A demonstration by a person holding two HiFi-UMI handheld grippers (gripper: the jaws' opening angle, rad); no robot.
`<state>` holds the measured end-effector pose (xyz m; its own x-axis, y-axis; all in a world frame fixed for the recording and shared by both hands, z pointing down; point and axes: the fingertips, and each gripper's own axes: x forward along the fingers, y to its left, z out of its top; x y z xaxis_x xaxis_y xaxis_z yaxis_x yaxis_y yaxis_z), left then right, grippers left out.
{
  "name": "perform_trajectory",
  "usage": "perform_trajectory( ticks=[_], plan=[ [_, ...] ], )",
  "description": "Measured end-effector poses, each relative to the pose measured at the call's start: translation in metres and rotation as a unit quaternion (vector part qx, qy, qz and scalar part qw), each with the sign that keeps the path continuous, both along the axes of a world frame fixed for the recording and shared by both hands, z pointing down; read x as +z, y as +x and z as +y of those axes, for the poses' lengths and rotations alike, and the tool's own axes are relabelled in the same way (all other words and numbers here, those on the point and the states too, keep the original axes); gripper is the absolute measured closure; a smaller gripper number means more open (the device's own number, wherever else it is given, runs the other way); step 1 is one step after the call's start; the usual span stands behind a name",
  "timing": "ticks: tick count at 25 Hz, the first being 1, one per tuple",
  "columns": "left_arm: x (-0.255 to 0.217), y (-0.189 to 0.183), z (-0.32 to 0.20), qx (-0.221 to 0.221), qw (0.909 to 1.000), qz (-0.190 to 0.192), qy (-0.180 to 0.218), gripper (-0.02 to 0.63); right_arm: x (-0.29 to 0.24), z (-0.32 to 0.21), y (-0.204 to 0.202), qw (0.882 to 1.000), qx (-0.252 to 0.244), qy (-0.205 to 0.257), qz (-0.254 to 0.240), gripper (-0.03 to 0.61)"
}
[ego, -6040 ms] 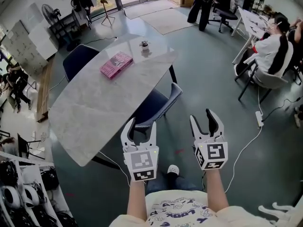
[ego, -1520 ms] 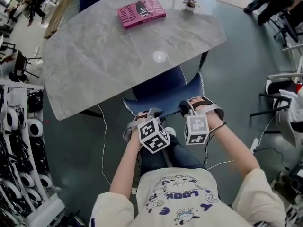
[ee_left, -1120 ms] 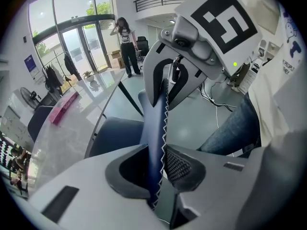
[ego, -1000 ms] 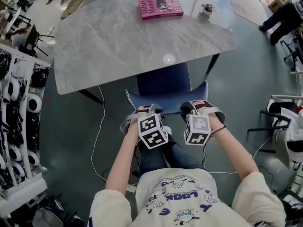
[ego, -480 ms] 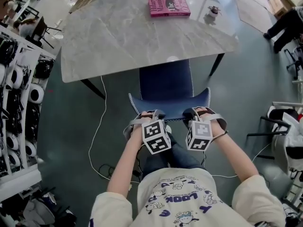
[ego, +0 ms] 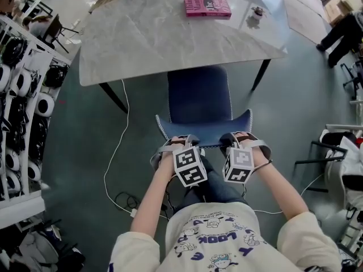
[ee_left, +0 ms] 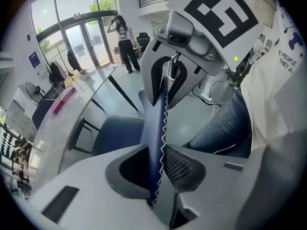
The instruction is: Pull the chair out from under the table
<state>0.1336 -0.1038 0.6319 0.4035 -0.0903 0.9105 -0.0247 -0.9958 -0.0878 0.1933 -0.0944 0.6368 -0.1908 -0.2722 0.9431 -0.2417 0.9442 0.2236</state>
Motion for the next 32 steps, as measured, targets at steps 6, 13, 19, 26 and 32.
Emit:
perform_trajectory(
  ticks=[6,13,19,26,32],
  plan=[
    [0.001,-0.008,0.046,-0.002,0.9999,-0.007,-0.007,0.517,0.001,0.045,-0.008,1.000,-0.006,-0.010,0.003,0.499],
    [0.005,-0.019,0.089,-0.005,0.9999,-0.010,-0.004,0.517,0.005,0.088,-0.018,1.000,-0.008,-0.007,0.007,0.499],
    [0.004,-0.026,0.125,-0.004,0.9999,-0.014,-0.005,0.515,0.005,0.123,-0.025,1.000,-0.007,-0.007,0.010,0.499],
    [0.006,-0.035,0.158,-0.007,0.9998,-0.018,-0.002,0.515,0.007,0.157,-0.035,1.000,-0.008,-0.007,0.012,0.499],
    [0.006,-0.043,0.183,-0.007,0.9998,-0.020,-0.003,0.515,0.008,0.183,-0.042,1.000,-0.013,-0.013,0.017,0.499]
  ],
)
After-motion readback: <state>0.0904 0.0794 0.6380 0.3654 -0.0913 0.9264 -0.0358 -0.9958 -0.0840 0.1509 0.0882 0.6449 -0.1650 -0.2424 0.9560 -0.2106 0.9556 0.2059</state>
